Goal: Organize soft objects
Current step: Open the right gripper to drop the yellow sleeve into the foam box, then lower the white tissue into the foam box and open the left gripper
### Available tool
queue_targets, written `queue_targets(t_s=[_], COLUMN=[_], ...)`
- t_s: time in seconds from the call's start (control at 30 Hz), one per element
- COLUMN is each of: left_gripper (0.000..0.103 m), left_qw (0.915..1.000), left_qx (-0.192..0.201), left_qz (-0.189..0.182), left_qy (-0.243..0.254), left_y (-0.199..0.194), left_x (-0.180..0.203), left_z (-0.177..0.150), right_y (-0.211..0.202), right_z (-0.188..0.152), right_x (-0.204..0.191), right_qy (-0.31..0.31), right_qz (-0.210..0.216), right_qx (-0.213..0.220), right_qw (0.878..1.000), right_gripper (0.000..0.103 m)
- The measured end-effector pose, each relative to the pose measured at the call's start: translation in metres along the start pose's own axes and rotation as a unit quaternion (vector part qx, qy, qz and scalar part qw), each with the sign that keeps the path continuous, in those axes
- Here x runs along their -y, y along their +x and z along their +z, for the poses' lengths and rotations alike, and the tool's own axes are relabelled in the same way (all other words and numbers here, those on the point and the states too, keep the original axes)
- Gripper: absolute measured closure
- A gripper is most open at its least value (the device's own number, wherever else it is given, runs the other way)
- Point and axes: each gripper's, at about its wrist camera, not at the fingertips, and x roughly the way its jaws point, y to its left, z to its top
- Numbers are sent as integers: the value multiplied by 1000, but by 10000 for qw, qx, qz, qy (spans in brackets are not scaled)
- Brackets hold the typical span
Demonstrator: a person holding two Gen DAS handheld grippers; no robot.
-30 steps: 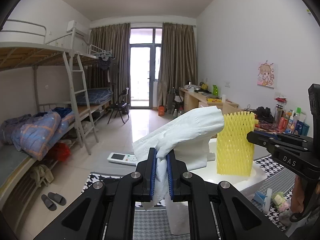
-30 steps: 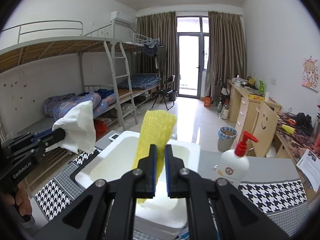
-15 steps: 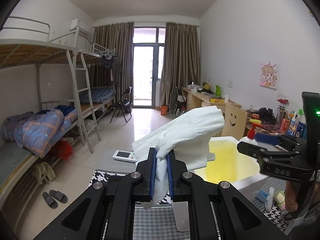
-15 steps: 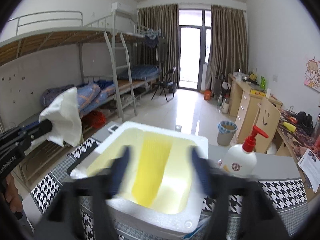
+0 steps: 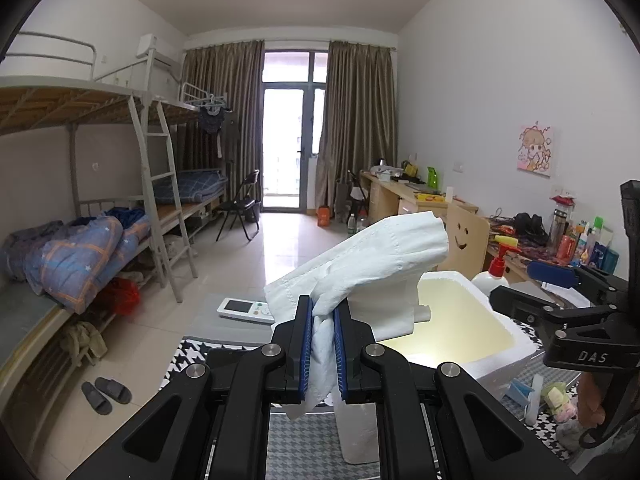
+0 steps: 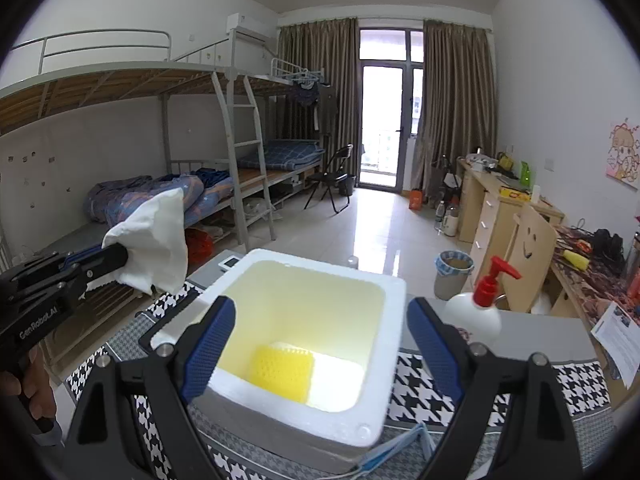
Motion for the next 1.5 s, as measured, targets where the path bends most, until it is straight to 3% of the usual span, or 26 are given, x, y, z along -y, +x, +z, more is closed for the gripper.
queue_targets(t_s=[1.07,1.5], left_gripper=[92,91], left_qw=[9961,9969], left_qx=[-350,-404], left_qz=[-687,-502], left_qy=[437,455], left_y=[43,52], left_x=[89,93], left_z=[5,6], right_y=[-57,-58], right_z=[-28,-32], right_x=[79,86], right_qy=[576,625], right_qz=[-689,-707], right_qx=[275,256], right_qw=[9956,9952], right_gripper=[12,12])
